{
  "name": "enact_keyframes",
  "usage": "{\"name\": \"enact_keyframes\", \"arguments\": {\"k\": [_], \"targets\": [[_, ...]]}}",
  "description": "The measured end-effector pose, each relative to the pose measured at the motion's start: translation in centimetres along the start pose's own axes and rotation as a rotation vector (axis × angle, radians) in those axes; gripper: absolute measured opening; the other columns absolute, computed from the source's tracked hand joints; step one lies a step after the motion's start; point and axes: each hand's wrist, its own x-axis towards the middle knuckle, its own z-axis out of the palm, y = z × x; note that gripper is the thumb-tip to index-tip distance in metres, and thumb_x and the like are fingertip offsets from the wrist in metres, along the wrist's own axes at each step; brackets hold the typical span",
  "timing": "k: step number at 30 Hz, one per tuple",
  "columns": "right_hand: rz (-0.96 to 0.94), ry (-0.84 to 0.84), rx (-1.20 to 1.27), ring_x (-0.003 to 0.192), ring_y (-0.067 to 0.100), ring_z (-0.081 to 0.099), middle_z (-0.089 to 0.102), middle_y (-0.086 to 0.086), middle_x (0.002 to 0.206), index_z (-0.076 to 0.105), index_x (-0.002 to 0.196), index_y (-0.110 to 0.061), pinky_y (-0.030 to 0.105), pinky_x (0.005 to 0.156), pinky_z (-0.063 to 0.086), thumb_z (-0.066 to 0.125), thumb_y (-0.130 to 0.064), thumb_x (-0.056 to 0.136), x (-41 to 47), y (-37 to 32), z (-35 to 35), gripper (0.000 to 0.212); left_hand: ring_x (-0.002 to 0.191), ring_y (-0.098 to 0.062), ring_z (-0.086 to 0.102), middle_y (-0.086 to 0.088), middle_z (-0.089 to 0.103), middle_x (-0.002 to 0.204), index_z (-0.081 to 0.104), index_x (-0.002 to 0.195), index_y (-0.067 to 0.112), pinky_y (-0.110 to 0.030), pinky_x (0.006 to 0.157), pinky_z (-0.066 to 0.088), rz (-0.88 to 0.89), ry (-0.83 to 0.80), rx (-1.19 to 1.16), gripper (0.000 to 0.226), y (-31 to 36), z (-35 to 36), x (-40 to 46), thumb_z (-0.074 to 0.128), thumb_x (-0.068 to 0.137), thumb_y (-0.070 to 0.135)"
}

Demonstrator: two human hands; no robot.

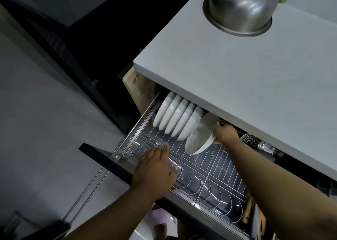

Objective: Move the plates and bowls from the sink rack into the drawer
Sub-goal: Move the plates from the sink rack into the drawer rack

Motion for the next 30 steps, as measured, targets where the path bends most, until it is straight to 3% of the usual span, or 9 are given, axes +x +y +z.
{"name": "enact_keyframes", "arguments": {"k": [4, 7, 12, 18, 23, 24, 26, 30], "targets": [[-0.026, -0.029, -0.023, 0.093, 0.036, 0.067, 0.062, 0.014, 0.092, 0.053, 0.095, -0.013, 0.051, 0.085, 0.055, 0.057, -0.017, 0.087, 0.6, -0.4, 0.7, 0.009, 0.144, -0.018, 0.017, -0.001, 0.023, 0.157, 0.008, 0.153, 0.019, -0.032, 0.116, 0.013, 0.007, 0.019, -0.003, 0.07, 0.0, -0.1, -0.1, 0.031, 0.096, 0.052], [-0.017, -0.067, -0.01, 0.096, 0.034, 0.066, 0.062, 0.014, 0.094, 0.052, 0.098, -0.011, 0.049, 0.089, 0.054, 0.065, -0.028, 0.087, 1.0, -1.0, 1.4, 0.024, 0.143, -0.017, 0.019, 0.0, 0.025, 0.156, 0.009, 0.153, 0.02, -0.033, 0.116, 0.017, 0.009, 0.028, -0.033, 0.07, -0.1, 0.1, -0.1, 0.032, 0.095, 0.053], [-0.019, -0.081, -0.195, 0.079, 0.027, 0.068, 0.067, 0.013, 0.086, 0.055, 0.096, -0.01, 0.035, 0.084, 0.054, 0.057, -0.049, 0.088, 1.8, -1.8, 2.3, 0.04, 0.14, -0.015, 0.024, 0.001, 0.03, 0.154, 0.011, 0.152, 0.02, -0.032, 0.114, 0.025, 0.017, 0.05, -0.046, 0.07, -0.3, 0.5, 0.0, 0.032, 0.095, 0.053], [-0.054, -0.053, -0.162, 0.12, 0.031, 0.056, 0.061, 0.011, 0.126, 0.056, 0.096, -0.018, 0.042, 0.104, 0.044, 0.06, -0.053, 0.085, 3.3, -2.2, 3.6, 0.037, 0.138, -0.014, 0.027, 0.001, 0.033, 0.151, 0.014, 0.151, 0.019, -0.031, 0.111, 0.028, 0.02, 0.07, -0.048, 0.069, -0.4, 0.6, 0.0, 0.033, 0.094, 0.052], [-0.064, -0.049, -0.17, 0.119, 0.029, 0.057, 0.065, 0.011, 0.118, 0.056, 0.084, -0.017, 0.038, 0.107, 0.039, 0.057, -0.048, 0.09, 3.2, -2.7, 4.0, 0.032, 0.135, -0.014, 0.032, 0.001, 0.037, 0.149, 0.017, 0.151, 0.018, -0.03, 0.107, 0.032, 0.009, 0.083, -0.045, 0.069, -0.5, 0.9, 0.1, 0.035, 0.093, 0.052], [-0.066, -0.041, -0.192, 0.119, 0.028, 0.056, 0.064, 0.012, 0.12, 0.058, 0.086, -0.016, 0.035, 0.107, 0.039, 0.055, -0.049, 0.091, 3.1, -2.7, 3.9, 0.033, 0.134, -0.014, 0.032, 0.001, 0.037, 0.148, 0.017, 0.151, 0.018, -0.03, 0.107, 0.032, 0.006, 0.082, -0.041, 0.069, -0.5, 0.9, 0.1, 0.034, 0.093, 0.052], [-0.07, -0.02, -0.28, 0.12, 0.027, 0.055, 0.061, 0.014, 0.125, 0.06, 0.11, -0.009, 0.029, 0.098, 0.039, 0.051, -0.05, 0.093, 2.2, -2.7, 3.6, 0.045, 0.133, -0.014, 0.033, 0.001, 0.038, 0.148, 0.017, 0.151, 0.018, -0.03, 0.106, 0.033, 0.001, 0.08, -0.037, 0.068, -0.5, 0.9, 0.1, 0.035, 0.093, 0.051], [-0.129, -0.018, -0.31, 0.101, 0.033, 0.059, 0.06, 0.02, 0.114, 0.039, 0.139, -0.002, 0.027, 0.074, 0.038, 0.052, -0.046, 0.093, 0.2, -1.7, 2.8, 0.065, 0.132, -0.015, 0.035, -0.001, 0.041, 0.146, 0.018, 0.15, 0.018, -0.031, 0.104, 0.035, -0.021, 0.075, -0.041, 0.068, -0.3, 0.7, 0.1, 0.038, 0.094, 0.049]]}}
